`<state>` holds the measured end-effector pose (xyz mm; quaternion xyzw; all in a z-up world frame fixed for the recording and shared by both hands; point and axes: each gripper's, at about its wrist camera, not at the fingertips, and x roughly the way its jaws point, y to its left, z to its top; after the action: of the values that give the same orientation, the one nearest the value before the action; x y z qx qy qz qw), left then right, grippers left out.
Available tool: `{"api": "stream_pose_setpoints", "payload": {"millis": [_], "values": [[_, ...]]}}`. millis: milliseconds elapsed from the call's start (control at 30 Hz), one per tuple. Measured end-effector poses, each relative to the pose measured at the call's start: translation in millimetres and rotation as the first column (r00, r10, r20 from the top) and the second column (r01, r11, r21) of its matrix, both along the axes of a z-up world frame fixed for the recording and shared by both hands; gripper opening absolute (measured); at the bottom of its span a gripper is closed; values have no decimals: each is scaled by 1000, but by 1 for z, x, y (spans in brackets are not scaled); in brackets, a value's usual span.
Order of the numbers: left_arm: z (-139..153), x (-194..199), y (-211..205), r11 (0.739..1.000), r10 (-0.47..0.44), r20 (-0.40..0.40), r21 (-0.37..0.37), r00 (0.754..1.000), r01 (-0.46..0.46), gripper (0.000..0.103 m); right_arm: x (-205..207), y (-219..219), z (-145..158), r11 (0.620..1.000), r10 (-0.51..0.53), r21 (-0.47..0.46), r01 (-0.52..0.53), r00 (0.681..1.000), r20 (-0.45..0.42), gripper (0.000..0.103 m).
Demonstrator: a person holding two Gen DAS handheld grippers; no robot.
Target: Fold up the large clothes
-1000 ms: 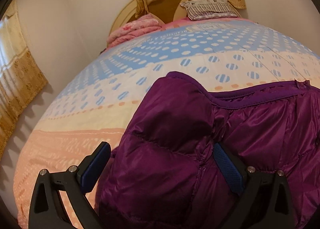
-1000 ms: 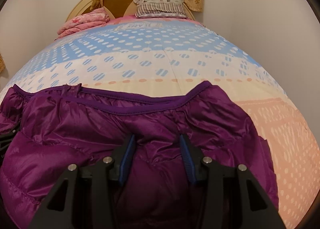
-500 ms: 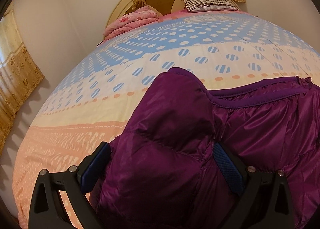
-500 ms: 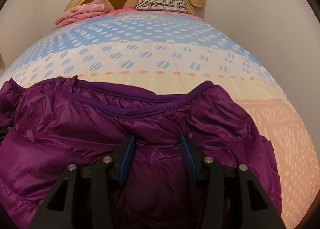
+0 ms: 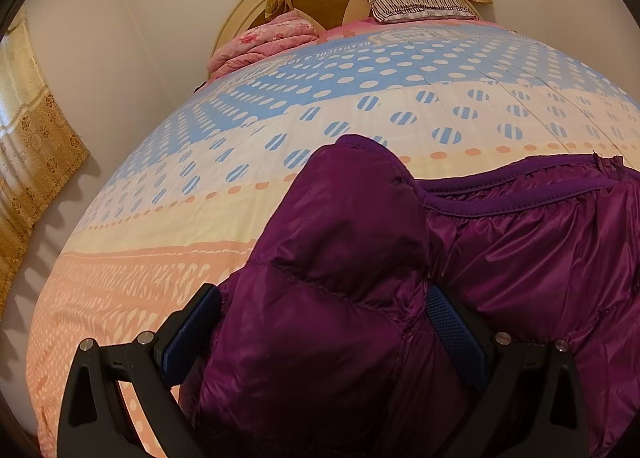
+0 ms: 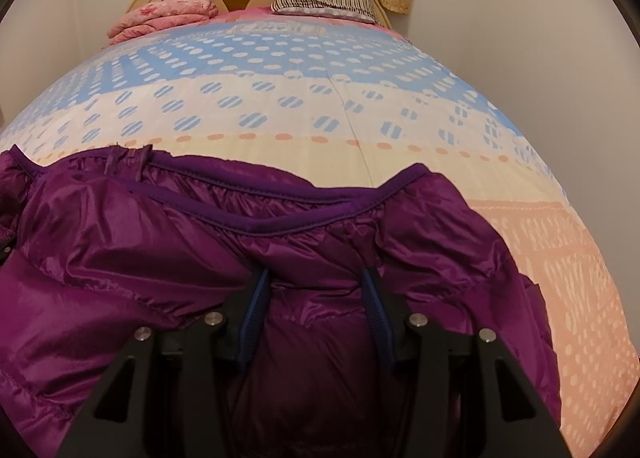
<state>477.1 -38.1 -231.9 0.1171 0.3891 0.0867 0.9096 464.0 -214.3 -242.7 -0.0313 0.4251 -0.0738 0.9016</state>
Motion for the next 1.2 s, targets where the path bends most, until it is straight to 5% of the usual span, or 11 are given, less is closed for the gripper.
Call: {"api": "stream_pose_setpoints", "payload": {"millis": [300,500,700,800,1200], "values": [[10,-2,-2,999,20,-35,41,999,-19,102,1,8,8,999,-7,-44,6,999,-31,51],[61,-45,-9,997,-5,115,-76,993,14,102,-26,43,58,999,2,46,-8,992,123,57],[14,-39,-23,999,-4,20,-33,1000,4,102,-18,70,22,999,18,49,-21,998,52,57],[12,-40,-18,998,7,31,-65,999,-5,102,-18,65,10,997,10,71,-14,998,60,58],[2,-36,-32,1000,19,8,9,1000,-19,102,-11,73,0,1000,14,3,-14,999,33,59]]}}
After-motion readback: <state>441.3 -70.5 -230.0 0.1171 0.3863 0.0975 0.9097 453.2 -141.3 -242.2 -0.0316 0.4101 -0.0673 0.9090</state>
